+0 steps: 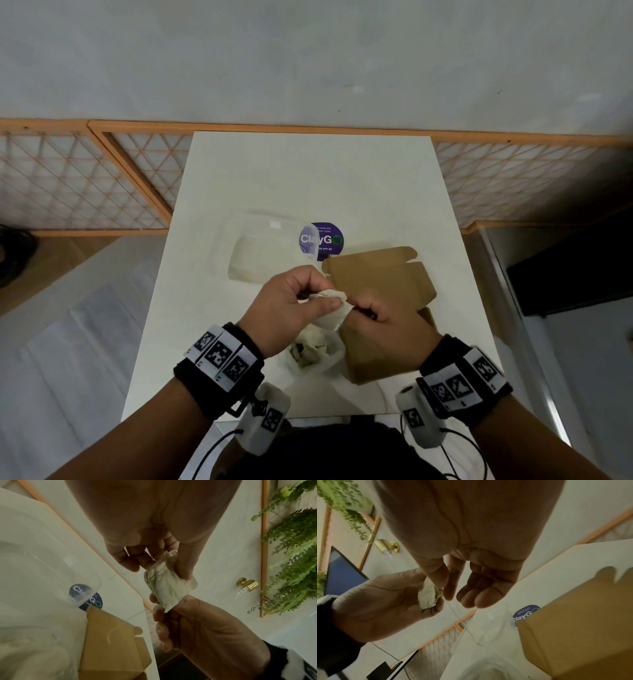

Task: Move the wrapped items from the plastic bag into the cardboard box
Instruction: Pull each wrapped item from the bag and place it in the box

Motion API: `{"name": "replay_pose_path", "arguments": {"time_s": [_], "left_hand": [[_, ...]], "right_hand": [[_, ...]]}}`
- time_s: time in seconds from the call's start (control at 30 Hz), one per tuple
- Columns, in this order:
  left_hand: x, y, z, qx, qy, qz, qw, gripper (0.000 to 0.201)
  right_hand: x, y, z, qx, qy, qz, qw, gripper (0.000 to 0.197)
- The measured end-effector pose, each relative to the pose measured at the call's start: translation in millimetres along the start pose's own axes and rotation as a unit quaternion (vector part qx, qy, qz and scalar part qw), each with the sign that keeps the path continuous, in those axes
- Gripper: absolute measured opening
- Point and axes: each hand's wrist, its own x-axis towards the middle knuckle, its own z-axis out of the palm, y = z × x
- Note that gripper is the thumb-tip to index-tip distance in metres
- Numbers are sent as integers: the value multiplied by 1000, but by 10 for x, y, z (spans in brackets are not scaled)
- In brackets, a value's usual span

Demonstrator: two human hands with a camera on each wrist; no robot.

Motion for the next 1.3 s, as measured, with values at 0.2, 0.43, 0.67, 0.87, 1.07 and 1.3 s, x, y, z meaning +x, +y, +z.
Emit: {"name": "replay_pose_path", "arguments": {"time_s": [0.2,0.43,0.67,0.87,1.07,1.3], "left_hand": [[133,-152,344,29,2,-39,999,11],[239,-362,829,98,-46,-47,993,22],[400,-628,989,432,-165,-28,886,14],[673,-944,1070,573,-171,-69,798,14],[849,-1061,1211,651,-182,-109,729,14],[849,-1091,1170,678,-136,-76,718,11]], "right_hand": [[-303,322,-186,1,45,77,996,26],[-545,645,-187,10,104,114,988,13],[-625,1169,-35,-122,92,175,973,21],[-582,1475,152,-165,57,244,954,25],[-660,1521,317,-226,6,217,950,22],[-684,1519,340,-223,9,214,951,22]]}}
